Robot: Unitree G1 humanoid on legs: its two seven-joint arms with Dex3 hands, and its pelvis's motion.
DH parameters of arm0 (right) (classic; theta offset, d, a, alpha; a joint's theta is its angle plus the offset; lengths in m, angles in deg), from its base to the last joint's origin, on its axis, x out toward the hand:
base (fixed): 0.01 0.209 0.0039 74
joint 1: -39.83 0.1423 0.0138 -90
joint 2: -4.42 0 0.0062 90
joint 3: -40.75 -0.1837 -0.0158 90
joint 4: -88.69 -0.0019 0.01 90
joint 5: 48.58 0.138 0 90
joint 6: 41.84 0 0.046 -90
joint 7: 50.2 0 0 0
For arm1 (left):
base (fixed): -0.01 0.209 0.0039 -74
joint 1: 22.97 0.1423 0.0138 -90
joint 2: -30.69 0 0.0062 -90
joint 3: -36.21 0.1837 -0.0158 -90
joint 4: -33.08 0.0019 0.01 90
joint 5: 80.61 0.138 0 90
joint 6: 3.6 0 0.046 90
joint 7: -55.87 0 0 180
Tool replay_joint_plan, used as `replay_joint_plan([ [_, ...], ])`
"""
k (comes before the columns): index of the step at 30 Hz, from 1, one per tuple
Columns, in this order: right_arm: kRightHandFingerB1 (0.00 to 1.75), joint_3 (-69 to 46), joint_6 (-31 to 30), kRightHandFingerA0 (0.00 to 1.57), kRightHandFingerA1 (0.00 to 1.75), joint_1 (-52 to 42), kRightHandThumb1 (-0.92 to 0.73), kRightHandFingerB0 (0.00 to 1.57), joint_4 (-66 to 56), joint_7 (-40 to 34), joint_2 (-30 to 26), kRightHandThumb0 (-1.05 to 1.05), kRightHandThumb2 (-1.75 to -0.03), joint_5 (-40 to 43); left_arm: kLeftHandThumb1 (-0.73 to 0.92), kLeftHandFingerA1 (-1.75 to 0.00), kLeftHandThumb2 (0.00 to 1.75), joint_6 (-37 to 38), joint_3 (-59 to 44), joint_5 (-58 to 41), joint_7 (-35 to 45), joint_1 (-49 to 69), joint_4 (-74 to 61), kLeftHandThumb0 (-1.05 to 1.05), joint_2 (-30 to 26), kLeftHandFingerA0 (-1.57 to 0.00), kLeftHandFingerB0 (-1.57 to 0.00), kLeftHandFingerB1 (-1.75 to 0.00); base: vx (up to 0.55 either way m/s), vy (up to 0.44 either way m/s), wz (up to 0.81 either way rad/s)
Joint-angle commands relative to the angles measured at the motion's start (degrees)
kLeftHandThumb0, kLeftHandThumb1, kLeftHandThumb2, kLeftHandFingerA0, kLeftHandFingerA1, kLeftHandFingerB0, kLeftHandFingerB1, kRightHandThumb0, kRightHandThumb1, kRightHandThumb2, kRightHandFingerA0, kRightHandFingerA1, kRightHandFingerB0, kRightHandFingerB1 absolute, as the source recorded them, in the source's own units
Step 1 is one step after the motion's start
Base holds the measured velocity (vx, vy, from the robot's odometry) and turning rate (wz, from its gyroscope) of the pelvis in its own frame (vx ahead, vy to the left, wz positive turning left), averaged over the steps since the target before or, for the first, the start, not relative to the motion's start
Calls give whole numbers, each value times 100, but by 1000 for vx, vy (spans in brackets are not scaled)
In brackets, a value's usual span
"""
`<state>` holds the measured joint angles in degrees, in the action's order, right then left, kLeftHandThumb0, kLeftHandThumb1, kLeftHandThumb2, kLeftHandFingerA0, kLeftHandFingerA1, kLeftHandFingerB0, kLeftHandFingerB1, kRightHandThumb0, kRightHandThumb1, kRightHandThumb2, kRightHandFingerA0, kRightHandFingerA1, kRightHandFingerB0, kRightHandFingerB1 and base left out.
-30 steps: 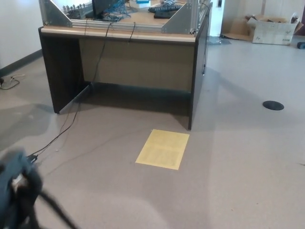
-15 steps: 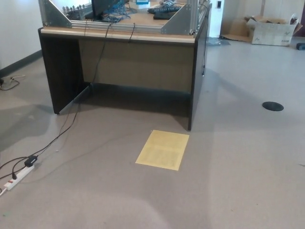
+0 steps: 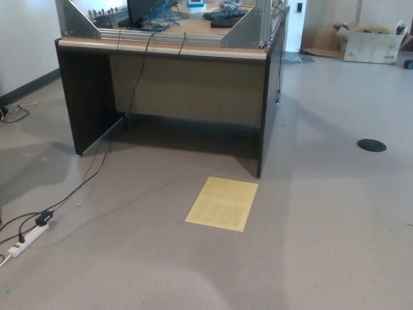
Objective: A person hands over a black lunchbag to the robot and the robot uses its left hand to grab the strips of the lunchbag, the gives it back to the person.
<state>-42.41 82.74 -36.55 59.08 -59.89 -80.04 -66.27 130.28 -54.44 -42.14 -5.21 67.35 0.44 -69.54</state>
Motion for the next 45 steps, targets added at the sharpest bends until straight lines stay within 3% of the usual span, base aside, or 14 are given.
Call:
replay_joint_plan([
  [1, 47, -47, 110, 66, 48, -94, -74, 60, 33, 16, -121, -58, -63, 85, 61, -175, 55, 573, 183, 219, -1046, -224, 134, -10, -319, -87, -65, -175, 0, 0, 0],
  [18, 47, -109, 57, 67, 48, -128, -74, 61, -18, -26, -115, -56, -62, 111, 60, -175, 54, 29, 338, 371, 485, -3429, -2509, -11, -1102, -81, -55, -171, 0, 0, 0],
  [27, 45, -87, -67, 65, 46, -71, -74, 60, -69, -81, -110, -56, -63, 55, 61, -175, 56, -671, 1353, 769, 1505, -6138, -2410, -27, 32, -81, -54, -167, 0, 0, 0],
  [28, 46, -125, -59, 67, 48, -64, -73, 62, -84, -18, -100, -55, -62, 120, 42, -142, 81, -865, 1470, 928, 1494, -6462, -2362, -37, 208, -116, -89, -127, 0, 0, 0],
  [30, 47, -207, 2, 69, 49, -44, -72, 63, -85, 63, -77, -55, -62, 244, 41, -142, 80, -1119, 1666, 1114, 1554, -7013, -2240, -35, 494, -118, -91, -128, 0, 0, 0],
  [31, 60, -219, 21, 66, 66, -29, -60, 54, -68, 60, -75, -52, -99, 256, 58, -175, 55, -1120, 1725, 1103, 1594, -7196, -2183, -27, 600, -85, -60, -170, 0, 0, 0],
  [32, 60, -220, 27, 66, 66, -21, -60, 54, -53, 56, -73, -52, -99, 253, 58, -175, 55, -1116, 1771, 1088, 1609, -7328, -2146, -27, 684, -85, -60, -170, 0, 0, 0],
  [35, 48, -230, 66, 70, 50, -1, -70, 64, 27, 84, -71, -57, -62, 263, 59, -175, 56, -1342, 1947, 1188, 1795, -7685, -2136, -29, 936, -85, -60, -170, 0, 0, 0],
  [36, 48, -226, 120, 69, 50, 6, -72, 64, 62, 161, -98, -58, -62, 268, 43, -143, 80, -1347, 2116, 1324, 1743, -7949, -2056, -37, 1128, -118, -91, -129, 0, 0, 0],
  [38, 48, -197, 95, 69, 50, 31, -73, 66, 92, 138, -118, -56, -62, 217, 58, -175, 56, -1368, 2238, 1404, 1726, -8091, -1997, -29, 1211, -85, -61, -168, 0, 0, 0],
  [41, 47, -177, 57, 69, 50, 52, -71, 64, 59, 130, -133, -54, -62, 184, 56, -175, 58, -1267, 2431, 1358, 1736, -8383, -1766, -29, 1406, -85, -71, -158, 0, 0, 0],
  [42, 48, -181, 58, 69, 50, 49, -71, 65, 51, 130, -128, -51, -62, 190, 38, -140, 82, -1257, 2530, 1415, 1693, -8511, -1673, -39, 1480, -118, -97, -128, 0, 0, 0],
  [44, 48, -177, 25, 70, 50, 118, -73, 67, 57, 118, -118, -49, -62, 176, 37, -140, 82, -1264, 2708, 1538, 1557, -8759, -1461, -39, 1582, -121, -97, -127, 0, 0, 0],
  [45, 49, -188, 47, 72, 51, 112, -71, 66, 63, 112, -105, -49, -61, 188, 53, -175, 60, -1322, 2862, 1700, 1443, -8888, -1376, -30, 1630, -92, -76, -157, 0, 0, 0],
])
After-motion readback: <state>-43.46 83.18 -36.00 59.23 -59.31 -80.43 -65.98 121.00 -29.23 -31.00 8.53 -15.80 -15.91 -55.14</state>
